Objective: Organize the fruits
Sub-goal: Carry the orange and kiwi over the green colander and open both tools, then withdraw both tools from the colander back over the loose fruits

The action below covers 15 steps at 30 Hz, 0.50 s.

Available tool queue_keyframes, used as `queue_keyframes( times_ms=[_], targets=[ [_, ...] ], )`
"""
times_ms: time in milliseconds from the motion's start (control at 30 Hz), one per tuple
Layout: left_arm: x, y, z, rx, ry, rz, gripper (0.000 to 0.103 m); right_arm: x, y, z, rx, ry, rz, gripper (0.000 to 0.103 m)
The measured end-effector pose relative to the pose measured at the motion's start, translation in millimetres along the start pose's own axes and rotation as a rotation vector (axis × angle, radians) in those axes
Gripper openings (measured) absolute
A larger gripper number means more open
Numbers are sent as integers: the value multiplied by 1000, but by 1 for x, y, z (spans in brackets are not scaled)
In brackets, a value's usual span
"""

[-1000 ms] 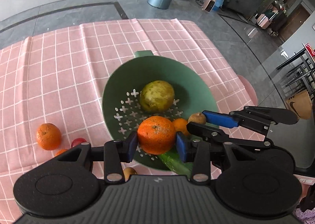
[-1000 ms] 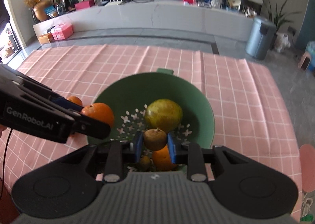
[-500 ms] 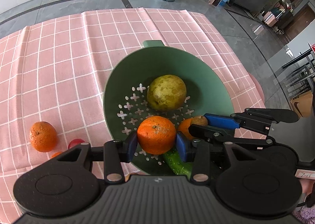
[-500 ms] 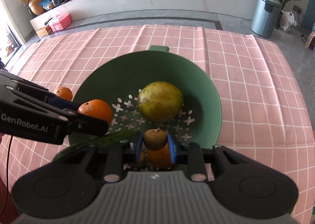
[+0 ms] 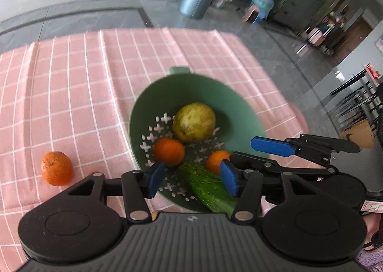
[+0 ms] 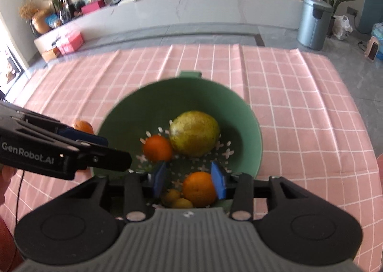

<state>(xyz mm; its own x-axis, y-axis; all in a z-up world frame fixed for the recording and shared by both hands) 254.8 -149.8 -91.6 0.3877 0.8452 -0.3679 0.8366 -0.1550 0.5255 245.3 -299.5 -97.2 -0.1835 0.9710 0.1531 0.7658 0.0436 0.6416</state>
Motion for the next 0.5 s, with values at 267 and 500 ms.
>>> queue_keyframes(
  times_ms=[267,500],
  targets=[
    [14,3,-64,-135,70,92,63,40,5,-62,-228,-17,-32,39],
    [43,-15,-96,-183,200,157,61,80,-19,-92,-324,-21,-16,39]
  ],
)
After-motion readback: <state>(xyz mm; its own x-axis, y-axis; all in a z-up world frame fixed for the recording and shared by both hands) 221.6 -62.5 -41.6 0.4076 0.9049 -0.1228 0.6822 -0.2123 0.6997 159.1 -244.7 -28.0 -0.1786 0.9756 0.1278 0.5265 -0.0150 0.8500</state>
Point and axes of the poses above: each gripper's, at about its wrist camera, not at the fingertips, and z roughly the way its jaws point, x to its left, y to its top, the point moved 9 cm from there along z, roughly the way its jaws point, and after that the axes turned 4 degrees about -x, right-handed, at the moved point
